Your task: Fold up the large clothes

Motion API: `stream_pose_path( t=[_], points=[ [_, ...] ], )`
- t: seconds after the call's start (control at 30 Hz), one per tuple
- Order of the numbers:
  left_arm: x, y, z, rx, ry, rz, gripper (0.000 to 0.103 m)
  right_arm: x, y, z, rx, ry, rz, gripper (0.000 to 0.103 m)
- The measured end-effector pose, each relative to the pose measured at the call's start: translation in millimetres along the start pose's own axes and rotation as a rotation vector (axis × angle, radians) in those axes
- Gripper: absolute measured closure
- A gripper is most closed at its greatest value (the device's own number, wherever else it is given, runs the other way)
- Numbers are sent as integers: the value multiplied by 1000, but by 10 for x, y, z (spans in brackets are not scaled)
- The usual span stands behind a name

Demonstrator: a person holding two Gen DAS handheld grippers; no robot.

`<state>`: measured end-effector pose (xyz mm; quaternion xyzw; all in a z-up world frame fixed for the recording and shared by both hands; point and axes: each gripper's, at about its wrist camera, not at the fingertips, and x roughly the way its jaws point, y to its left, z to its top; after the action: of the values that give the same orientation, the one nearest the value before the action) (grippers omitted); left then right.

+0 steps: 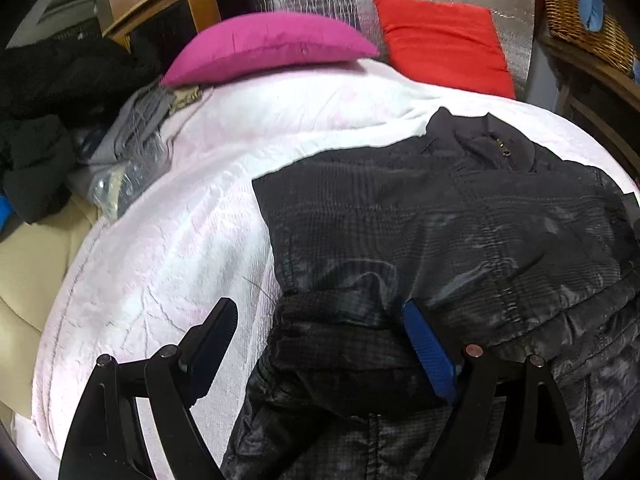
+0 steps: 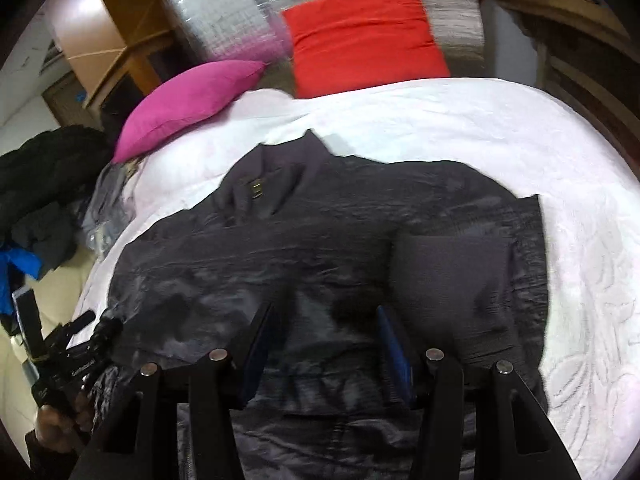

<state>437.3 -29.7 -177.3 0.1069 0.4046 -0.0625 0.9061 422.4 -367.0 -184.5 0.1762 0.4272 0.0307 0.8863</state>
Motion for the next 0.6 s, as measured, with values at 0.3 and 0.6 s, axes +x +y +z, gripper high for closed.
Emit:
stream_pose_path(
  t=[0.3,0.6],
  points=[
    [-81,4,13,4,-40,28,18,224,167,-108,-94,82,-40,48],
    [-142,35,25,-10,-50,44,18,71,127,-41,-38,6,21,48]
  ],
)
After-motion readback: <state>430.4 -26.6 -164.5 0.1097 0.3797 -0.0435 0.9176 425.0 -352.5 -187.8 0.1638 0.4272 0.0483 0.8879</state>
